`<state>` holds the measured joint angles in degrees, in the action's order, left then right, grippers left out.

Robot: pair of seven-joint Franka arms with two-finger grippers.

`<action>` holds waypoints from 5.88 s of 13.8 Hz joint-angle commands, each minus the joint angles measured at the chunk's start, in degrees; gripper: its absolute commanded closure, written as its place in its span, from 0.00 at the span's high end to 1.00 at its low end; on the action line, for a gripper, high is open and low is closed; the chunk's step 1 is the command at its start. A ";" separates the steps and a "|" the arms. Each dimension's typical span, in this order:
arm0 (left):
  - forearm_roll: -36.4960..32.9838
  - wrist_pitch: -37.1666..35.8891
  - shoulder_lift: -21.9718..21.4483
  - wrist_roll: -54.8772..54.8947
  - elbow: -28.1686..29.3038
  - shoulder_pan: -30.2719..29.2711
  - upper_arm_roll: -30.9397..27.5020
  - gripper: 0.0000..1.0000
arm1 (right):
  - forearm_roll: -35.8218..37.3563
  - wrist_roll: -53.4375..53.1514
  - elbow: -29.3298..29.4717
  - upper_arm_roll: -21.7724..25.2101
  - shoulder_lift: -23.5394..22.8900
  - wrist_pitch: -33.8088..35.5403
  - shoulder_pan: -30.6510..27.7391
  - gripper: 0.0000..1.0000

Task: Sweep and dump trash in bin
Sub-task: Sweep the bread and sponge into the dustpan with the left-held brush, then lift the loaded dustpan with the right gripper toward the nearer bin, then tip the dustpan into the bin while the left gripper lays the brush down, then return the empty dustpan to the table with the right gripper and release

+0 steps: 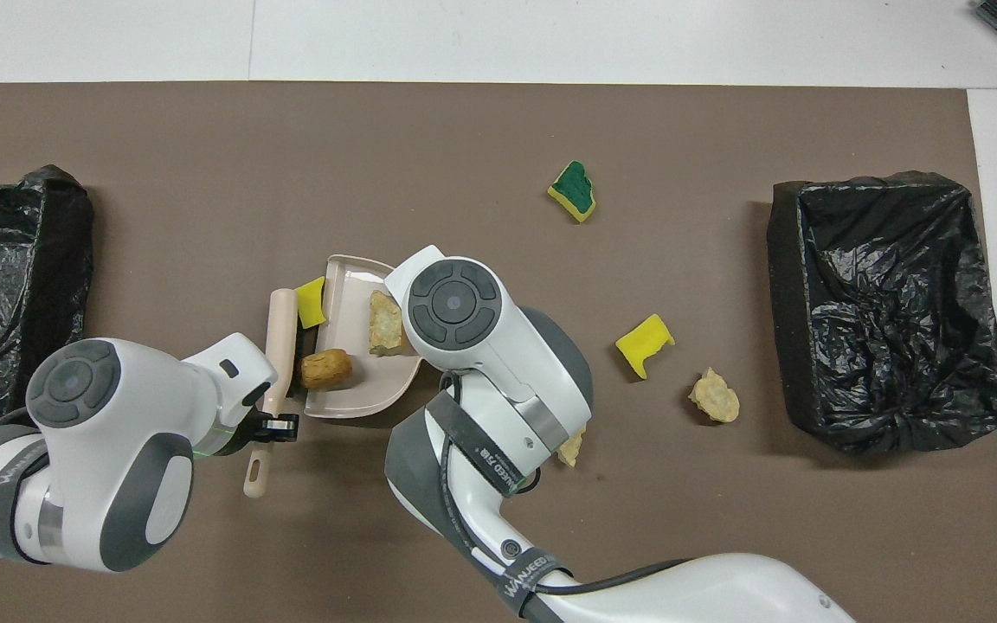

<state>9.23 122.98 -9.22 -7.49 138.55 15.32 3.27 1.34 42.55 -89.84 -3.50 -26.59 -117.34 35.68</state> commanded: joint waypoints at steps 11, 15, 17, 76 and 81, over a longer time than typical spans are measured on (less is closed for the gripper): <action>1.68 -0.81 -1.50 -0.33 -7.05 5.96 -1.16 0.00 | -8.45 18.68 -4.91 -0.37 6.54 -0.53 -8.95 0.00; -1.22 -2.84 -1.50 -3.92 -12.33 4.20 -1.16 0.00 | -11.87 31.51 -8.85 -0.46 11.11 0.09 -16.07 0.00; -1.41 -3.45 -1.50 -4.63 -13.22 4.11 -1.24 0.00 | -13.46 39.59 -9.04 -0.46 11.99 3.24 -21.07 0.00; -8.61 -28.50 9.84 10.31 -41.43 -11.01 -0.63 1.00 | 11.35 -23.58 8.10 -5.55 7.52 15.92 -21.37 0.00; -8.61 -28.06 9.13 10.40 -39.94 -11.01 -0.54 1.00 | 10.18 -52.42 17.91 -5.55 -1.86 14.33 -13.82 0.00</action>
<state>1.30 93.74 1.39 2.39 96.38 4.93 2.24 12.68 -1.38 -79.87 -9.15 -23.07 -104.08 19.67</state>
